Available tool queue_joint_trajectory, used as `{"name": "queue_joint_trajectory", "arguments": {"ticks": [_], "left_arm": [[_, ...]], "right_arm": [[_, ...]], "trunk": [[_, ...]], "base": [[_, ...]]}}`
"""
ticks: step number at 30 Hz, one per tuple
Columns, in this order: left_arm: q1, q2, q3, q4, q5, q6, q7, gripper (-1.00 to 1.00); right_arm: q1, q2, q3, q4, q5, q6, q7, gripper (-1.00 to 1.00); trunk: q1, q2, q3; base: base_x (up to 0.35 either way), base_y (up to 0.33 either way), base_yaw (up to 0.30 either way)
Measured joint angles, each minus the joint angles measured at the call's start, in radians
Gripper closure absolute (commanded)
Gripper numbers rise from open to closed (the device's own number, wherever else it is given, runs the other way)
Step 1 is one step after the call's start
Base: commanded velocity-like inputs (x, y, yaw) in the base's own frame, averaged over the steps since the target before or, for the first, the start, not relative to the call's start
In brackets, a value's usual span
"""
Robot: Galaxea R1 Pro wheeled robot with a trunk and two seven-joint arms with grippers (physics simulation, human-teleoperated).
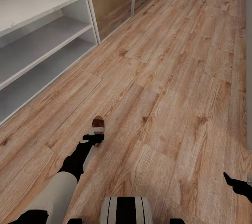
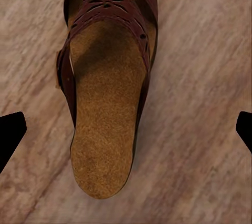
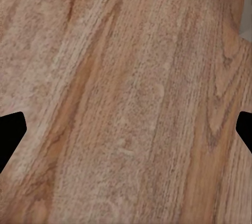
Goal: Pick up the two gym shoes and the two sandals from the corridor floor and place them onto the hallstand (shoe rack) in the corridor, making sure they are on the rack and not on the floor. Arrange them so the two gym shoes are next to each other and the two sandals are next to each other.
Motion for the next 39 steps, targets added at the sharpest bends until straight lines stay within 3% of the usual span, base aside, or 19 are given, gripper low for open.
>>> {"name": "queue_joint_trajectory", "arguments": {"ticks": [12, 23, 39], "left_arm": [[0.000, 0.002, 0.006, 0.003, 0.003, 0.001, 0.009, -1.00], [-0.003, 0.022, 0.007, 0.002, 0.059, 0.001, 0.011, -1.00], [-0.015, 0.032, 0.002, 0.002, 0.075, 0.001, 0.010, -1.00]], "right_arm": [[0.002, 0.006, 0.014, -0.001, 0.002, 0.003, 0.001, -1.00], [0.003, 0.006, 0.024, -0.003, 0.002, 0.001, 0.002, -1.00], [0.005, 0.007, 0.025, -0.008, 0.002, 0.000, 0.002, -1.00]], "trunk": [[0.000, 0.000, 0.000], [0.000, 0.000, -0.002], [0.000, 0.000, -0.011]], "base": [[0.000, 0.000, 0.000], [0.000, 0.000, 0.012], [0.000, 0.000, 0.028]]}}
